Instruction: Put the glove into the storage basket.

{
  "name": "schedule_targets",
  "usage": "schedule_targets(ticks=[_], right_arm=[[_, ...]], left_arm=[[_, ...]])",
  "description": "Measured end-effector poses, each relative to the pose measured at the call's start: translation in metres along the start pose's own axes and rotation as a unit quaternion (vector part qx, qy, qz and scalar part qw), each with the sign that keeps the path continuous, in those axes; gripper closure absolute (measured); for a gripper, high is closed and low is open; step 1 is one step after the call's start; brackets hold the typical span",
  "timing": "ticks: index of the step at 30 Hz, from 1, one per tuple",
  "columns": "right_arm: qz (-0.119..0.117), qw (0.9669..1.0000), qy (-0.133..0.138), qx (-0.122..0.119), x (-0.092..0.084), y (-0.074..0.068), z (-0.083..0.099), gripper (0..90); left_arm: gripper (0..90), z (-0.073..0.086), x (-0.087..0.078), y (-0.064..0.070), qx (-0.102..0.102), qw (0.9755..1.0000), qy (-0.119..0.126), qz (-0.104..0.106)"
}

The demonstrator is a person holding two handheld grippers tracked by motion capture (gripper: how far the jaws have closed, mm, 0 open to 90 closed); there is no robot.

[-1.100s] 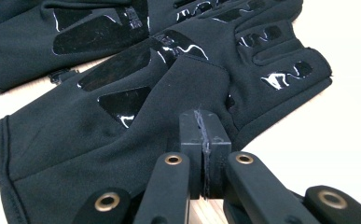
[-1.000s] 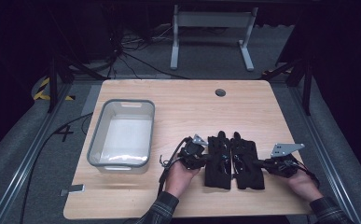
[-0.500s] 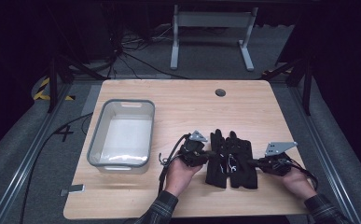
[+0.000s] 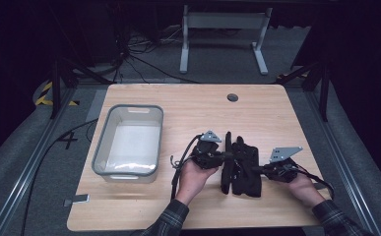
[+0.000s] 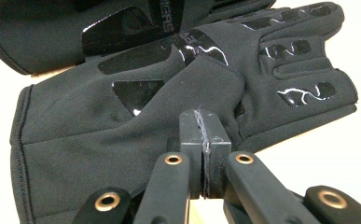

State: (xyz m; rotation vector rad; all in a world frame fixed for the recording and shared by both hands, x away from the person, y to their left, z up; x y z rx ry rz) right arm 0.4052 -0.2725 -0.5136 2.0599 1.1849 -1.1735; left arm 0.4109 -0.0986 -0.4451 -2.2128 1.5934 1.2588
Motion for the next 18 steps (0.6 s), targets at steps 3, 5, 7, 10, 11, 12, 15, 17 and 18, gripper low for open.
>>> schedule_targets(ticks=[3,5,7,10,11,12,15,17,18], right_arm=[[0.001,1.0000,-0.001,-0.008,0.003,-0.003,-0.005,90.0],[-0.005,0.9999,0.004,-0.010,0.006,-0.005,-0.009,90.0],[-0.008,0.9999,0.004,-0.008,0.007,-0.004,-0.011,90.0],[-0.005,0.9999,0.002,-0.012,0.008,-0.004,-0.013,90.0],[-0.004,0.9999,0.003,-0.014,0.010,-0.006,-0.016,90.0],[-0.005,0.9999,0.002,-0.015,0.011,-0.006,-0.017,90.0],[-0.007,0.9998,0.004,-0.019,0.013,-0.008,-0.020,90.0],[-0.011,0.9997,0.007,-0.019,0.015,-0.009,-0.022,90.0],[-0.014,0.9997,0.008,-0.018,0.015,-0.009,-0.023,90.0]], left_arm=[[87.5,-0.005,0.004,0.003,0.007,1.0000,-0.003,0.002],[87.5,-0.007,0.009,0.005,0.010,0.9999,-0.007,0.005],[87.5,-0.009,0.013,0.007,0.014,0.9998,-0.010,0.009],[87.5,-0.011,0.017,0.008,0.017,0.9997,-0.016,0.009],[87.5,-0.012,0.022,0.009,0.017,0.9996,-0.020,0.011],[87.5,-0.012,0.025,0.009,0.018,0.9995,-0.024,0.012],[87.5,-0.013,0.031,0.010,0.021,0.9992,-0.030,0.012],[87.5,-0.014,0.034,0.010,0.019,0.9992,-0.032,0.013],[87.5,-0.015,0.036,0.010,0.021,0.9991,-0.035,0.014]])
Point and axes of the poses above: each handheld gripper's, and its own axes: x roughly forward along the jaws, z roughly out of its underside, y roughly to its right, the point moved 8 cm from there along x, roughly forward along the jaws, and after that the axes turned 14 degrees about -y, right-handed, at the moved point
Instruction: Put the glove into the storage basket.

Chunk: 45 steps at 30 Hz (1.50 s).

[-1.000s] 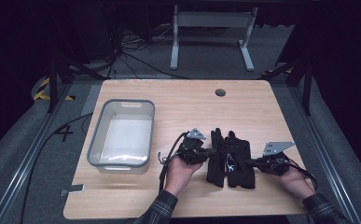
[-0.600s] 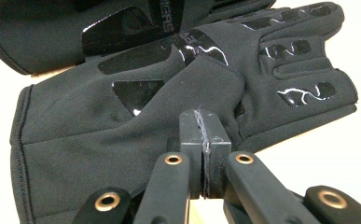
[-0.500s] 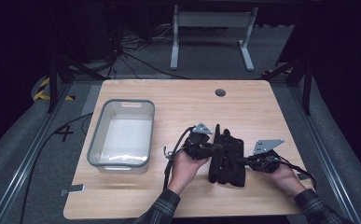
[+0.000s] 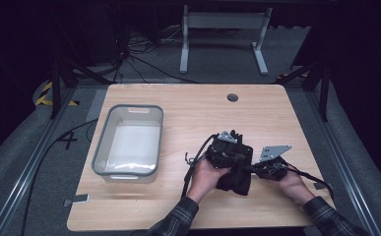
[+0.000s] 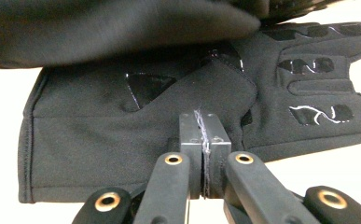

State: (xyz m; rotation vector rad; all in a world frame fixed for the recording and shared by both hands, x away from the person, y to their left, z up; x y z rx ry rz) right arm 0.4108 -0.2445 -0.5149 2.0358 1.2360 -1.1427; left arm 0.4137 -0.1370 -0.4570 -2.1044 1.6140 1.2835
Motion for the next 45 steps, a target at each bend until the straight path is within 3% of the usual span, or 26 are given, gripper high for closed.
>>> schedule_targets(ticks=[7,13,21,29,32,34,37,39,42,45], right_arm=[[-0.005,1.0000,0.003,0.003,0.001,0.000,-0.001,90.0],[0.018,0.9987,0.039,0.029,-0.031,0.018,0.003,90.0],[0.045,0.9971,0.032,0.052,-0.043,0.038,0.022,90.0],[0.058,0.9966,0.028,0.052,-0.045,0.042,0.024,90.0],[0.059,0.9965,0.025,0.053,-0.045,0.042,0.024,89.9],[0.061,0.9963,0.026,0.055,-0.046,0.043,0.025,89.4],[0.063,0.9961,0.024,0.058,-0.047,0.045,0.026,87.7],[0.062,0.9958,0.027,0.063,-0.048,0.047,0.028,85.9],[0.064,0.9953,0.025,0.067,-0.050,0.050,0.033,82.8],[0.065,0.9949,0.022,0.073,-0.053,0.051,0.039,75.3]], left_arm=[[87.5,0.001,0.012,0.001,0.006,0.9998,-0.018,-0.003],[87.4,0.003,0.019,0.002,0.009,0.9996,-0.027,-0.003],[87.4,0.006,0.042,0.007,0.024,0.9983,-0.053,0.001],[87.2,0.015,0.067,0.012,0.037,0.9952,-0.091,0.009],[85.4,0.015,0.066,0.012,0.044,0.9947,-0.092,0.008],[75.9,0.013,0.063,0.016,0.047,0.9950,-0.086,0.021],[64.8,0.011,0.056,0.021,0.056,0.9950,-0.082,0.012],[62.1,0.007,0.047,0.023,0.066,0.9957,-0.065,0.005],[64.6,0.005,0.034,0.020,0.067,0.9967,-0.045,-0.004],[80.3,0.006,0.023,0.009,0.050,0.9980,-0.036,-0.012]])
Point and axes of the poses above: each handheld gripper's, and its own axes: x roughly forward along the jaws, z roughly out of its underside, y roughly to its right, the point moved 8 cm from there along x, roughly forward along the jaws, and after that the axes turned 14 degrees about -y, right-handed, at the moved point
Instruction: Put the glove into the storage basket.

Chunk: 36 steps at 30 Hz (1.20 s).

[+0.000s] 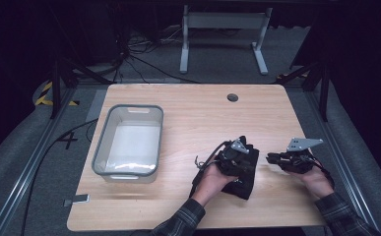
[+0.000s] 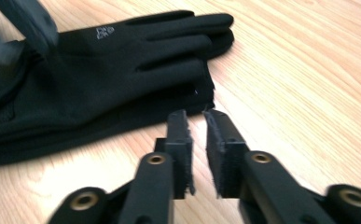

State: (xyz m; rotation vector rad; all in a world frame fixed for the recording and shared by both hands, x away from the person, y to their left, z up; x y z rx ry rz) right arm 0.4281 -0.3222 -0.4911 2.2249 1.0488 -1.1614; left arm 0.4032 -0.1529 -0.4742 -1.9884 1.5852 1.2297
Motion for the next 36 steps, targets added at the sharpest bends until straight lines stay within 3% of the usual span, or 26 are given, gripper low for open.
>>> schedule_targets(ticks=[2,6,9,15,23,30,36], right_arm=[[-0.002,1.0000,-0.003,0.006,-0.001,0.000,0.004,67.9],[-0.001,0.9997,-0.013,0.019,0.001,0.000,0.016,51.2],[0.002,0.9996,-0.015,0.026,0.000,0.001,0.020,47.4],[0.010,0.9993,-0.013,0.033,-0.003,0.002,0.024,44.1],[0.011,0.9992,-0.015,0.035,-0.005,0.001,0.028,40.9],[0.011,0.9992,-0.016,0.033,-0.006,0.000,0.030,39.8],[0.010,0.9993,-0.019,0.032,-0.006,-0.002,0.033,38.3]], left_arm=[[89.6,0.003,-0.005,-0.007,-0.016,0.9999,0.001,-0.004],[89.9,0.008,-0.004,-0.010,-0.026,0.9996,-0.011,-0.008],[89.9,0.011,-0.001,-0.005,-0.019,0.9996,-0.020,-0.007],[89.9,0.021,0.013,0.007,-0.020,0.9989,-0.041,0.012],[89.9,0.027,0.020,0.009,-0.007,0.9973,-0.072,0.006],[89.9,0.043,0.003,0.000,-0.012,0.9950,-0.096,-0.026],[89.9,0.062,-0.019,-0.017,-0.033,0.9927,-0.104,-0.051]])
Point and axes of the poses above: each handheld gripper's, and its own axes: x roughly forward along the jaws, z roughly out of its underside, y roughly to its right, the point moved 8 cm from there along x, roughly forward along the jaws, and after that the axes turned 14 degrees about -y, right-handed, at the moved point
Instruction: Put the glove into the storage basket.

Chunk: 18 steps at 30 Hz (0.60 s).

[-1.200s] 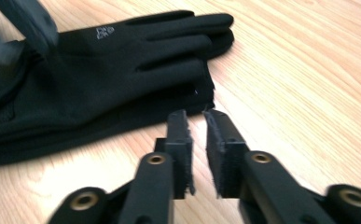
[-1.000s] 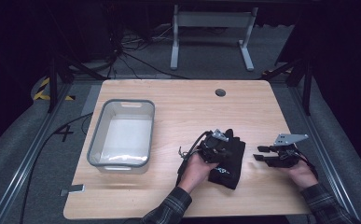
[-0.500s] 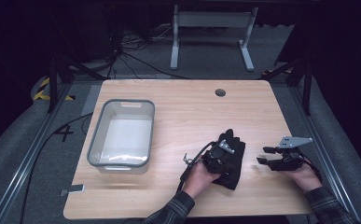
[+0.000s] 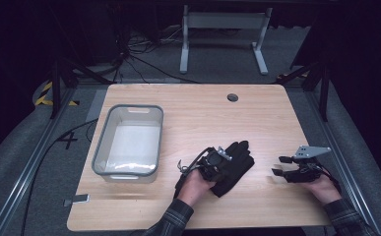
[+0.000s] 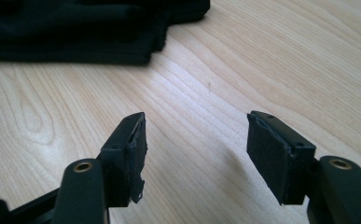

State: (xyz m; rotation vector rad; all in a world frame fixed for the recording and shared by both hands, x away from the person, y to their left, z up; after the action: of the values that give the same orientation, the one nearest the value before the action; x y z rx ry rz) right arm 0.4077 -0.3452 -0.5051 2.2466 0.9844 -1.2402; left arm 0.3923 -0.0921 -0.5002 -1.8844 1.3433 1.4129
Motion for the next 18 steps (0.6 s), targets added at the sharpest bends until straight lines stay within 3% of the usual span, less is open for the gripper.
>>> schedule_targets(ticks=[3,9,15,18], right_arm=[[0.000,1.0000,-0.005,0.002,0.001,0.000,0.002,36.7],[0.000,0.9999,-0.013,0.006,0.006,0.001,0.004,32.8],[0.006,0.9999,-0.014,0.004,0.011,0.002,0.004,27.2],[0.010,0.9999,-0.010,0.001,0.013,0.002,0.004,23.1]], left_arm=[[89.9,0.009,-0.007,-0.010,-0.009,0.9997,-0.005,-0.022],[87.9,0.010,-0.013,-0.012,-0.010,0.9998,0.004,-0.019],[66.4,0.003,-0.024,-0.017,-0.006,0.9994,0.030,-0.018],[51.9,-0.003,-0.023,-0.021,0.002,0.9990,0.025,-0.037]])
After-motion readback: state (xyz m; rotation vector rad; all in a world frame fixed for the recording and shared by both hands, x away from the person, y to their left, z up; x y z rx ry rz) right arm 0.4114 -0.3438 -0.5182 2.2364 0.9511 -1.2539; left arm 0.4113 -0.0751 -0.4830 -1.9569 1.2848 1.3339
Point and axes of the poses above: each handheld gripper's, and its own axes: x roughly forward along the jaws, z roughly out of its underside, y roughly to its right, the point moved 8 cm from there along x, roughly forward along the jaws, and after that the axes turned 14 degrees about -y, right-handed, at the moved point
